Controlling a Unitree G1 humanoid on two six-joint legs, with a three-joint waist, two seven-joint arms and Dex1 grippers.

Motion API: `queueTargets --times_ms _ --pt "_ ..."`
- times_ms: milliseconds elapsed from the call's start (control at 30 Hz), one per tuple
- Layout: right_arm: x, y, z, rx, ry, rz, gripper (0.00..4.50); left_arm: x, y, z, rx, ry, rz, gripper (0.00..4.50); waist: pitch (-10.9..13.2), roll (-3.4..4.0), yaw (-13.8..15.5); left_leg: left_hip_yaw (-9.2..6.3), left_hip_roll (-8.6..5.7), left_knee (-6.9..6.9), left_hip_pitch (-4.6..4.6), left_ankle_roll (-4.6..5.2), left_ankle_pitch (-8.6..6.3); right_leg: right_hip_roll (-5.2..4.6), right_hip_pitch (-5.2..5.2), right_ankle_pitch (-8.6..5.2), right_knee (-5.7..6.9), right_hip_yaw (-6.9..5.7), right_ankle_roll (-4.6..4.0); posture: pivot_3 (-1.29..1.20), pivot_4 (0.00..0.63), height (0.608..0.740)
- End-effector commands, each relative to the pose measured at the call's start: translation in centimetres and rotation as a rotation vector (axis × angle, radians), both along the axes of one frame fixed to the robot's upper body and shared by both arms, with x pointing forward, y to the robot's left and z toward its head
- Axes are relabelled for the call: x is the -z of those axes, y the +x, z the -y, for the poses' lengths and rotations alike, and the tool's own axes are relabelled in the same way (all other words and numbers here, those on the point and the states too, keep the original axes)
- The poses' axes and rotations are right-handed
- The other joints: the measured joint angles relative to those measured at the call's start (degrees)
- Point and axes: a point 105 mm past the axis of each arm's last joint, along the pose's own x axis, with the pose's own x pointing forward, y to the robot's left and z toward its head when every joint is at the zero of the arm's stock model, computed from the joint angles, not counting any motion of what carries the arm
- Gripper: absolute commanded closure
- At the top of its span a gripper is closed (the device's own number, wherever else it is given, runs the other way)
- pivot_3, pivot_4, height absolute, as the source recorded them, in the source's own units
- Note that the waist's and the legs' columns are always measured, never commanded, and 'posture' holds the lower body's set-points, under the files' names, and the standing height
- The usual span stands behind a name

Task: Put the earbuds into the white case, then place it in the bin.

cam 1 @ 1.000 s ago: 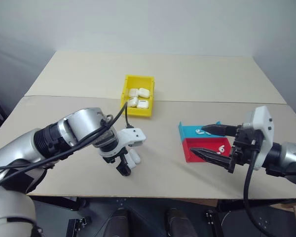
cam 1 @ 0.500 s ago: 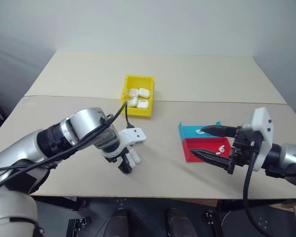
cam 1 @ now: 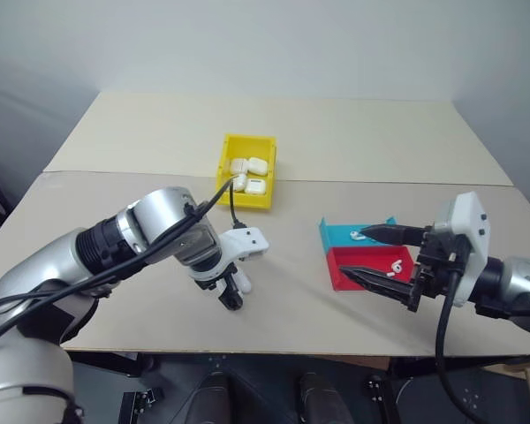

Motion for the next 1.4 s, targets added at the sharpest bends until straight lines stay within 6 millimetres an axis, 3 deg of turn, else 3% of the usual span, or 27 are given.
queueTargets --times_ms 33,233,433,567,700,800,933,1167,1400 --pt "-1.1 -0.4 -0.2 -0.015 0.012 0.051 0.00 -0.5 0.0 0.2 0.013 -0.018 0.032 0.01 0.0 0.00 0.0 0.00 0.00 0.00 0.00 0.00 0.00 0.00 0.00 0.00 0.00 0.00 0.00 0.00 0.150 0.740" --pt "-1.1 -0.4 -0.2 -0.013 0.012 0.053 0.00 -0.3 0.0 0.1 0.002 -0.021 0.035 1.75 0.0 0.00 0.0 0.00 0.00 0.01 0.00 0.00 0.00 0.00 0.01 0.00 0.00 0.00 0.00 0.00 0.150 0.740" --pt "-1.0 -0.4 -0.2 -0.011 0.016 0.055 0.00 -0.7 0.2 -1.0 -0.015 -0.008 0.079 1.75 0.0 0.00 -0.1 0.00 0.00 0.00 0.00 0.00 0.00 0.00 0.00 0.00 0.00 0.00 0.00 0.00 0.150 0.740" --pt "-1.0 -0.5 -0.1 -0.008 0.019 0.054 0.00 -2.5 0.9 -2.1 -0.054 -0.103 0.153 1.75 0.0 0.00 -0.3 0.01 0.01 -0.01 0.00 0.00 0.00 0.00 -0.01 0.00 0.01 0.00 0.00 0.00 0.150 0.740" --pt "-0.9 -0.3 0.0 -0.002 0.025 0.056 0.00 -5.6 2.3 -3.2 -0.049 -0.318 0.306 1.75 0.0 0.00 -0.2 0.02 0.01 0.00 0.02 -0.01 0.01 0.00 0.00 0.00 0.01 -0.01 -0.01 0.00 0.150 0.740" --pt "-1.0 -0.1 0.0 -0.006 0.031 0.060 0.00 -8.3 3.1 -3.7 -0.043 -0.614 0.394 1.75 0.0 0.02 0.0 0.06 0.01 -0.01 0.04 -0.01 0.01 -0.04 0.02 0.00 0.00 -0.02 -0.02 0.00 0.150 0.740" --pt "-1.3 0.3 0.0 -0.016 0.032 0.068 0.00 -10.4 3.5 -4.0 -0.001 -0.892 0.487 1.75 0.0 0.02 0.2 0.06 0.02 0.01 0.03 -0.02 0.01 -0.04 0.02 0.01 0.01 -0.05 -0.03 0.00 0.150 0.740" --pt "-1.8 0.5 0.3 -0.028 0.020 0.083 0.00 -11.9 2.4 -3.7 0.114 -1.302 0.413 1.75 0.0 0.05 0.1 0.11 0.01 0.00 0.03 -0.01 0.00 -0.06 0.05 0.02 -0.04 -0.03 0.00 0.00 0.150 0.740" --pt "-2.2 0.9 0.7 -0.028 0.003 0.097 0.00 -12.2 0.3 -3.1 0.375 -1.477 0.368 1.75 0.0 0.06 -0.1 0.12 0.01 0.00 0.05 -0.01 0.01 -0.05 0.07 0.03 -0.02 -0.02 0.00 0.00 0.150 0.740"
